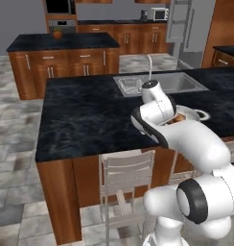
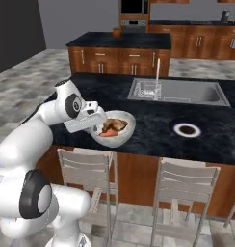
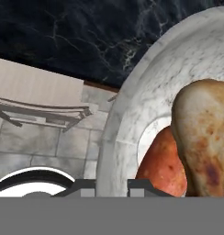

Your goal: Pick the chicken drumstick and sweet potato from their plates and place them in the bowl. Then put the bowl in the fridge.

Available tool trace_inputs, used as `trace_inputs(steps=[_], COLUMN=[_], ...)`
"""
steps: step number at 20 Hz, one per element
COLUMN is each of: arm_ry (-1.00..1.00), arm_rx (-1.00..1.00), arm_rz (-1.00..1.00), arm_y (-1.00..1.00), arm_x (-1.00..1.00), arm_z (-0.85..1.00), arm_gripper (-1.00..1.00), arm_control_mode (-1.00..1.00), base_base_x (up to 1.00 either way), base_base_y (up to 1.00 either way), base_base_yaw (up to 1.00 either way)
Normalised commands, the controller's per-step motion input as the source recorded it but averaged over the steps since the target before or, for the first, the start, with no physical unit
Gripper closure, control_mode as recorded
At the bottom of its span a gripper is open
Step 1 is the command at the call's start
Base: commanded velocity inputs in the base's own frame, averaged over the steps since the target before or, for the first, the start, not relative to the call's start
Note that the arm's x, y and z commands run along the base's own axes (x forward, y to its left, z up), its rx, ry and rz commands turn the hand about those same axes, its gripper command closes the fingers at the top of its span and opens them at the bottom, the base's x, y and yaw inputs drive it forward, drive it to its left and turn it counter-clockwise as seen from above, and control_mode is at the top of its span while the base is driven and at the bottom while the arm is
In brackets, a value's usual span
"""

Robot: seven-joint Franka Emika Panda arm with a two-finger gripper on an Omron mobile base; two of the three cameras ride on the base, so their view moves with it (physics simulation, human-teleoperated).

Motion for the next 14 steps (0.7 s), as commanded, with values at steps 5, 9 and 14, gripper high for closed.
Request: trace_inputs(steps=[5, 9, 14], arm_ry=[0.0, 0.0, 0.0], arm_rx=[0.0, 0.0, 0.0], arm_rz=[0.0, 0.0, 0.0], arm_y=[0.0, 0.0, 0.0], arm_x=[0.0, 0.0, 0.0], arm_z=[0.0, 0.0, 0.0], arm_gripper=[1.0, 1.0, 1.0], arm_control_mode=[1.0, 1.0, 1.0], base_base_x=[0.06, 0.09, 0.13], base_base_y=[0.9, 0.91, 0.92], base_base_yaw=[-0.05, -0.02, 0.0])
